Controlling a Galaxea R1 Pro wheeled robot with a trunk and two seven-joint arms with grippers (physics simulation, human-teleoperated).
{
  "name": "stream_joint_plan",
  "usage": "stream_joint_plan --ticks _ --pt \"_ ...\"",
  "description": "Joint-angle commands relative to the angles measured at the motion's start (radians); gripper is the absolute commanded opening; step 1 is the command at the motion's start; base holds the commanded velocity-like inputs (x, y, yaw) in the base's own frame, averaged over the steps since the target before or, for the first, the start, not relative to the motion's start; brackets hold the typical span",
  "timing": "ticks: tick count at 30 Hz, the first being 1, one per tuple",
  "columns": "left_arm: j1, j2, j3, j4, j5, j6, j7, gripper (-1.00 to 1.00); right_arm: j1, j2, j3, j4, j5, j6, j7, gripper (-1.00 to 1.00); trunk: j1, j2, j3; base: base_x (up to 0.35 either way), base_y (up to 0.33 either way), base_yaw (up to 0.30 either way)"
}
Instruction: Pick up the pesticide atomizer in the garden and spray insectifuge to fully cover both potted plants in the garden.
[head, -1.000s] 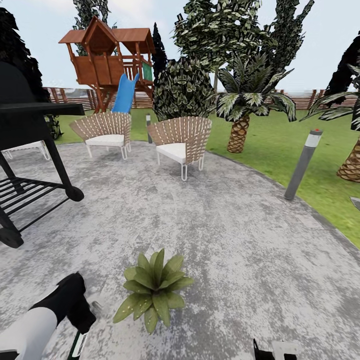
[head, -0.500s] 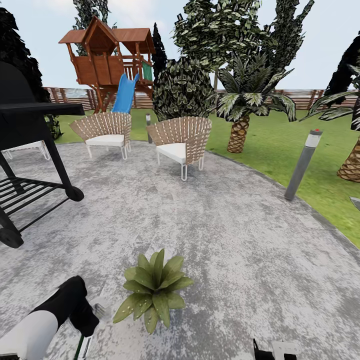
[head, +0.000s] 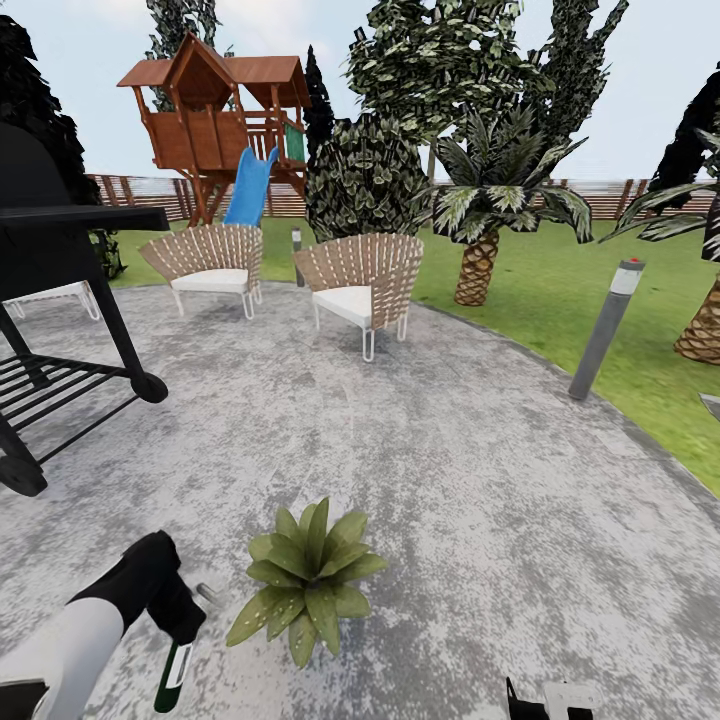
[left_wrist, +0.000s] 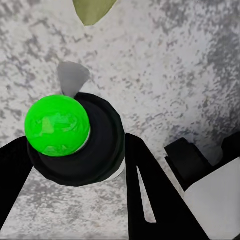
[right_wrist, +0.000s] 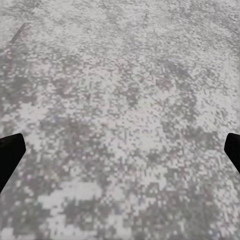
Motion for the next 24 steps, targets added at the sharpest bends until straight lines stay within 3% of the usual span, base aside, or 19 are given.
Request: stream_joint_plan --ticks 1,5,11,16,24 --pt "0.008 -0.001 0.005 -0.001 -0.006 0.006 -0.006 -1.0 -0.001 0.0 -0.003 0.002 0.011 -0.003 -0.008 1.0 0.0 0.0 -0.001 0.0 0.0 0.0" --pt "0.047 0.006 0.006 0.001 -0.009 0.003 -0.005 -1.0 -0.001 0.0 -0.003 0.002 0.011 -0.003 -0.007 1.0 0.0 0.0 -0.001 0.0 0.0 0.0" --pt "0.089 0.047 0.009 0.0 -0.006 0.0 -0.004 -1.0 -0.001 0.0 -0.003 0.002 0.011 -0.003 -0.008 1.0 0.0 0.0 -0.001 0.0 0.0 0.0" --pt "0.094 0.018 0.005 0.001 -0.008 0.0 -0.003 -1.0 -0.001 0.0 -0.003 0.002 0.011 -0.003 -0.007 1.0 0.0 0.0 -0.001 0.0 0.0 0.0" --pt "0.146 0.025 0.01 -0.005 -0.001 -0.013 -0.001 -1.0 -0.001 0.0 -0.003 0.002 0.011 -0.003 -0.007 1.0 0.0 0.0 -0.001 0.0 0.0 0.0"
